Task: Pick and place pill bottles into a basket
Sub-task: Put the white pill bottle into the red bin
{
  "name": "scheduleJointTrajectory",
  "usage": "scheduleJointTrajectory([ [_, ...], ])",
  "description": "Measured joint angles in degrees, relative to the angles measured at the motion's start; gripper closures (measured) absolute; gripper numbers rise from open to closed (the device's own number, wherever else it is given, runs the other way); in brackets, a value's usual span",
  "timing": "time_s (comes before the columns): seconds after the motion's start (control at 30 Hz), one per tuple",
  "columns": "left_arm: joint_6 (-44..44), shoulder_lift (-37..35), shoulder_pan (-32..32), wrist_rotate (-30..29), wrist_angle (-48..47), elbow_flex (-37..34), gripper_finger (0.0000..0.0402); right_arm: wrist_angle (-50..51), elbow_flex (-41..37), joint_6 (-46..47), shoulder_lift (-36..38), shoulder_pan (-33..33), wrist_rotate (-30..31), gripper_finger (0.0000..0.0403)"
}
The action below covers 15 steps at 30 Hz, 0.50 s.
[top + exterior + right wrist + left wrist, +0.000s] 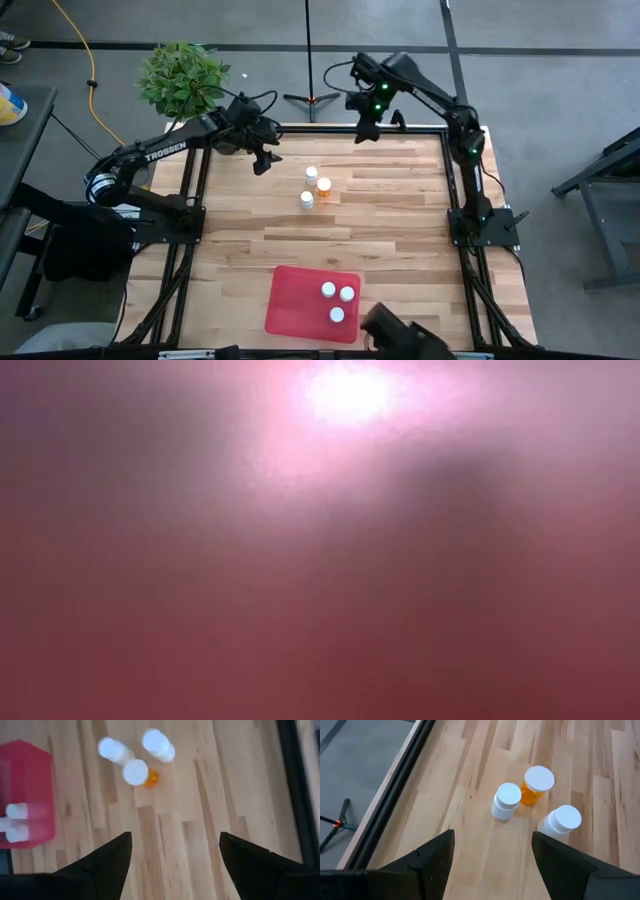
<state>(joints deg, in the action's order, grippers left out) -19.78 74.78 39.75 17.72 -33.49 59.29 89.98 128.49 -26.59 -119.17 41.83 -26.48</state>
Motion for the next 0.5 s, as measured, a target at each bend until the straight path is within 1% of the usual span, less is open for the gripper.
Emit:
scheduleJointTrajectory([
  [0.1, -0.1, 0.0, 0.0, 0.2, 0.1, 0.0, 0.0103, -0.8, -1.8, 0.0, 5.3, 0.2, -1.1, 0.0112],
  [0.17, -0.1, 0.0, 0.0, 0.3, 0.0, 0.0, 0.0103, -3.1, -7.3, 0.1, 10.5, 0.5, -1.4, 0.0112],
  [0.23, -0.1, 0.0, 0.0, 1.3, -0.1, 0.0, 0.0103, -7.1, -15.9, 1.0, 16.4, 0.9, -1.2, 0.0112],
  [0.37, -0.1, 0.0, 0.0, 1.4, 1.1, 0.0, 0.0103, -21.5, -36.0, 3.4, 29.4, 0.9, 0.1, 0.0112],
  [0.5, -0.1, 0.1, 0.0, 1.4, 2.6, 0.0, 0.0103, -29.9, -50.2, 6.4, 38.8, -0.2, 0.9, 0.0112],
])
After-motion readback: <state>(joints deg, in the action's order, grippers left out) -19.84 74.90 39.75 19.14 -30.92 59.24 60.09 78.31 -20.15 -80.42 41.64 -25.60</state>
